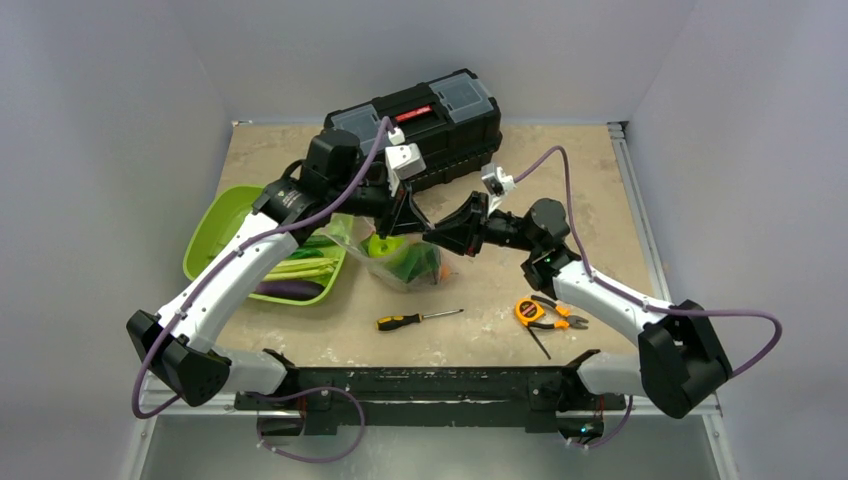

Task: Place the food in the zip-top bag and seal the zipper
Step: Zip the zipper food storage bag at the center of the board.

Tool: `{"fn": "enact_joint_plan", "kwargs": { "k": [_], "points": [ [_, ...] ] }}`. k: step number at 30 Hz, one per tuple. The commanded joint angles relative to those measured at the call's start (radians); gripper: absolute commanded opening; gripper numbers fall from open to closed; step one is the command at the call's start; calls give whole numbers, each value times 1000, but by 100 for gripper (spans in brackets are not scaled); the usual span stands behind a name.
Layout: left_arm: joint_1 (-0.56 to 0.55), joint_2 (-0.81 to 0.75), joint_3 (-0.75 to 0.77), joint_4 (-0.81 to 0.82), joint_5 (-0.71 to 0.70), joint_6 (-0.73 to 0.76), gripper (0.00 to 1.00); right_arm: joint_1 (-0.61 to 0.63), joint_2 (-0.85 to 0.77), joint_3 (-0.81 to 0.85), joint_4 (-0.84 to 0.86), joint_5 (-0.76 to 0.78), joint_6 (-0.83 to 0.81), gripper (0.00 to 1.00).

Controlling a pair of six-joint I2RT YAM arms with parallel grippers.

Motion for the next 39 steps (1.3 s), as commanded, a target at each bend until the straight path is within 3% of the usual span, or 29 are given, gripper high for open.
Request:
{"fn": "enact_joint_plan", "kwargs": {
  "k": [1,2,4,8,10,15,19,25,31,32,36,39],
  "points": [
    [5,-23,32,34,29,-30,0,-2,6,50,35,-48,-16,9],
    [5,-25,30,27,10,-29,1,-2,11,49,55,-50,0,3],
    [5,-31,21,12,-12,-20,5,-2,13,42,84,-51,24,0],
    [5,-56,-21,-10,-70,6,39,-4,4,20,109,-21,57,0],
    [4,-86,-60,-9,-99,28,50,-4,-1,13,111,-7,65,0],
    [5,-150,-152,11,-152,86,57,-4,-3,14,111,-13,72,0],
    [5,-158,-166,36,-158,85,50,-4,3,18,113,-30,69,0],
    [11,-130,-140,25,-128,84,31,-4,1,23,105,-40,57,0],
    [16,-121,-122,4,-116,88,0,-4,-16,60,-20,-36,-14,0],
    [17,-122,-120,4,-113,89,0,-4,-18,78,-80,-28,-41,1],
    [17,-129,-118,4,-93,96,0,-4,-41,200,-426,23,-185,29],
    [16,-131,-115,2,-74,110,0,-4,-44,300,-591,13,-214,44]
  ]
}}
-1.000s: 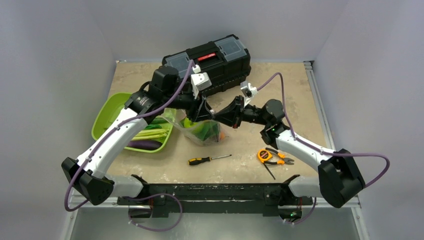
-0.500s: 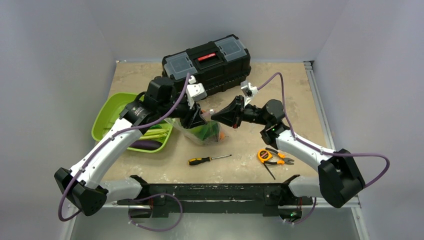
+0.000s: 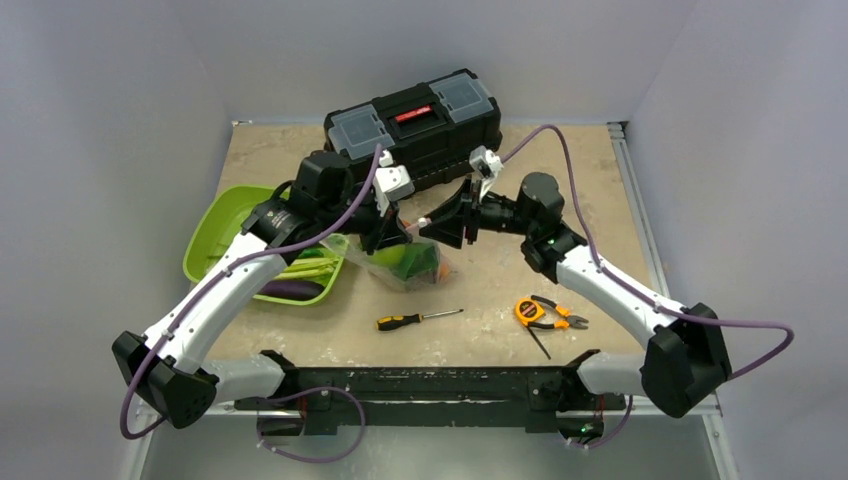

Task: Place the food in the zip-top bag and seal the zipper
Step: Zip the zipper food storage bag at the center of the board.

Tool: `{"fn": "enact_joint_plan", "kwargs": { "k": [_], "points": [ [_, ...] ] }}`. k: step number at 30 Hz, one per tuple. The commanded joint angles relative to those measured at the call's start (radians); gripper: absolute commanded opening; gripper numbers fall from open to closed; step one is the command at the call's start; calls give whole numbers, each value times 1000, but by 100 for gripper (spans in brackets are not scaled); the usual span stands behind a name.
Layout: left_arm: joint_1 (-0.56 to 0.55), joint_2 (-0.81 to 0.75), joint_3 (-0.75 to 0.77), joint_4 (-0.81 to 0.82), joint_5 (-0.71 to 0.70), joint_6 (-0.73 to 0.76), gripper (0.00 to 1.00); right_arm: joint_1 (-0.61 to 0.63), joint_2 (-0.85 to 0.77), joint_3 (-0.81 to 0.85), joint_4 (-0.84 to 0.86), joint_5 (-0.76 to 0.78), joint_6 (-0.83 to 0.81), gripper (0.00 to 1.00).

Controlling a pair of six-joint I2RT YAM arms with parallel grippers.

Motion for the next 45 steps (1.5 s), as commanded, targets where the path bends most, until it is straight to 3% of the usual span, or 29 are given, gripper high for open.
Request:
{"fn": "enact_joint_plan", "kwargs": {
  "k": [1,10,19,26,34,38,42,45],
  "points": [
    [4,-13,47,20,56,31,0,-5,-47,176,-316,20,-118,48],
    [4,-13,61,1,65,46,0,-5,8,289,-371,-142,-105,54],
    [4,-6,64,1,61,34,0,-5,33,309,-376,-211,-117,48],
    [4,0,71,5,82,32,0,-5,31,315,-415,-154,-159,27],
    [4,15,87,-34,107,45,0,-4,33,325,-396,-169,-166,28],
    [4,17,90,-39,113,46,0,-2,37,334,-414,-182,-180,18],
    [4,25,102,-46,122,43,0,4,36,344,-434,-185,-193,0],
    [3,31,112,-47,135,38,0,19,38,354,-458,-181,-218,0]
  ]
}}
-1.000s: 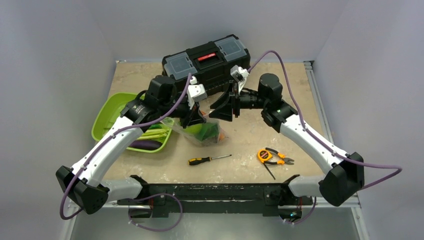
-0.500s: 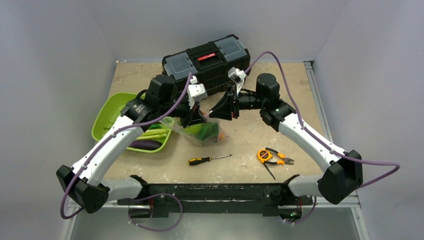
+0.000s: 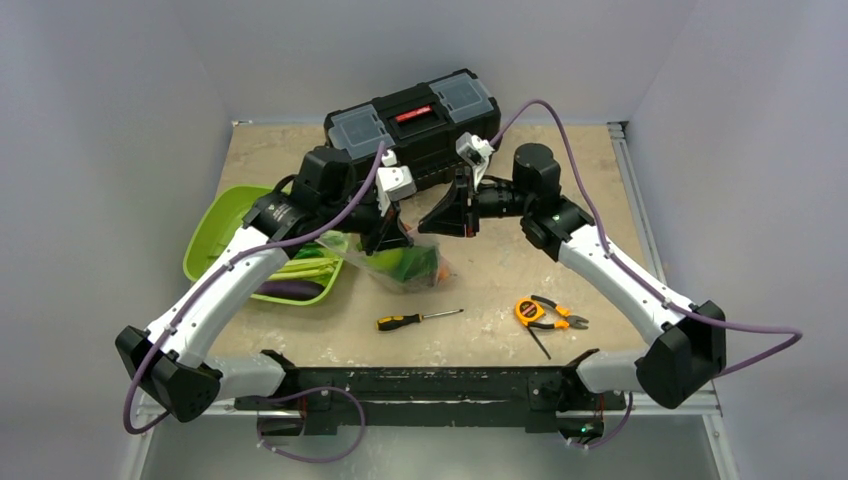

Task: Place the food in the zip-top bag and seal the zipper
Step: Zip the zipper food storage bag at the center of the board.

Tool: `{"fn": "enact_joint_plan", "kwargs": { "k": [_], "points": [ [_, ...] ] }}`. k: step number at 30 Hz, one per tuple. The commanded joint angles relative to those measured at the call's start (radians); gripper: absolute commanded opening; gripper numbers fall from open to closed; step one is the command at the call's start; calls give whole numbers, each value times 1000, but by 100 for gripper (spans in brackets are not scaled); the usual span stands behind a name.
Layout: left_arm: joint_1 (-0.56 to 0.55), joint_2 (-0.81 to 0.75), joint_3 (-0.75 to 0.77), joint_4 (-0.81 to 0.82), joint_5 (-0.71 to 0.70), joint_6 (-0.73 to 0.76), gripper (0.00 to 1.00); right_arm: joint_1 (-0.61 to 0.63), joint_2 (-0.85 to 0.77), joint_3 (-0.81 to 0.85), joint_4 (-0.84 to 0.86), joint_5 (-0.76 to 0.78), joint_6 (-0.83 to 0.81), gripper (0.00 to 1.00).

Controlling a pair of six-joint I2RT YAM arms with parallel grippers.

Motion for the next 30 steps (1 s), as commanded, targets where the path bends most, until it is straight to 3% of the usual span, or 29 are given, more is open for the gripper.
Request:
{"fn": "enact_joint_plan", "kwargs": {
  "k": [1,9,22,24,30],
  "points": [
    [2,4,63,25,64,9,0,23,-5,62,-21,-12,-48,0],
    [1,13,76,28,91,10,0,97,41,111,-54,20,-91,1],
    [1,-7,54,48,117,30,0,120,140,178,-40,-76,-83,1],
    [1,-10,53,49,114,33,0,121,138,176,-32,-91,-75,5],
    [3,-22,33,47,95,34,0,95,85,121,-19,-79,-61,32]
  ]
}}
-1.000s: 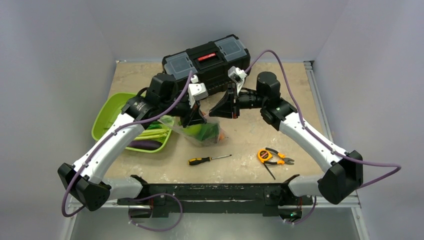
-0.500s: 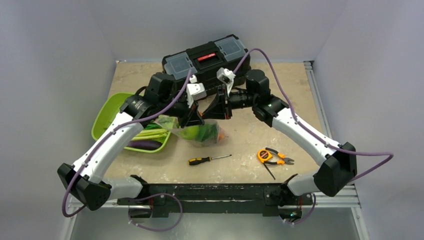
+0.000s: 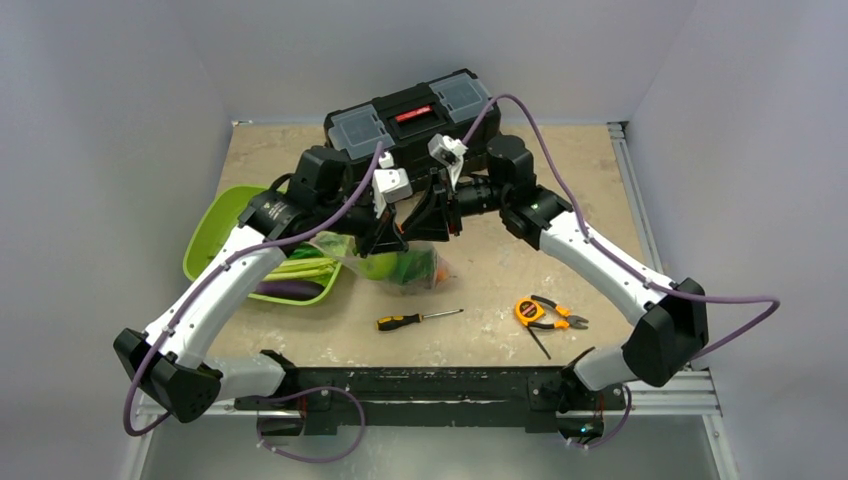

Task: Place the food in the zip-top bag and seal the zipper
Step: Zip the zipper food storage bag at the center of the board.

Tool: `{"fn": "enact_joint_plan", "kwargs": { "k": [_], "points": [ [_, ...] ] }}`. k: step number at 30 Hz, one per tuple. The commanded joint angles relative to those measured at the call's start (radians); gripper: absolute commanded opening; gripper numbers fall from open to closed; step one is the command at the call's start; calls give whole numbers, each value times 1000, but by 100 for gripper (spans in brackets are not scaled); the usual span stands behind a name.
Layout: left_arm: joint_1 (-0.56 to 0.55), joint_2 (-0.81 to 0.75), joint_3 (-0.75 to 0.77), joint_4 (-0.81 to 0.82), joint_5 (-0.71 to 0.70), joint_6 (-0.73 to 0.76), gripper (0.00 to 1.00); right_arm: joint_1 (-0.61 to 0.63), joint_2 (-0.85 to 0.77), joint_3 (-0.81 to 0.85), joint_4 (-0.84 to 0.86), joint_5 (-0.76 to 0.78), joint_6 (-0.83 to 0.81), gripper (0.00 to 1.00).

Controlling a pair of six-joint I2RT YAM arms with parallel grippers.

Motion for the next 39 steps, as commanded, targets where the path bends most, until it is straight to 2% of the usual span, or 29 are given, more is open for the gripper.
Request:
{"fn": "enact_joint_plan", "kwargs": {
  "k": [1,5,8,11,14,19,23,25,27,30,39],
  "points": [
    [-15,-27,3,131,65,12,0,-3,-51,-19,36,-8,-10,34],
    [-11,-30,0,129,61,9,0,-55,-92,-88,32,-6,-11,42],
    [-7,-24,5,130,63,0,0,-59,-114,-121,23,3,-25,56],
    [-4,-6,20,110,71,-3,0,-59,-129,-139,33,8,-37,58],
    [-4,3,23,102,75,-2,0,-59,-127,-140,70,9,-12,47],
    [-4,3,26,79,69,11,0,-59,-132,-119,69,50,-9,42],
    [-4,2,29,63,60,20,0,-55,-110,-40,-154,150,-185,12],
    [-3,2,32,60,59,26,0,-51,-106,-15,-217,150,-236,2],
    [-4,7,37,54,61,30,0,-48,-118,-15,-216,163,-243,2],
    [-4,16,44,46,62,34,0,-44,-140,-16,-187,167,-230,10],
    [-4,25,54,36,70,40,0,-20,-114,48,-263,144,-280,7]
  ]
}}
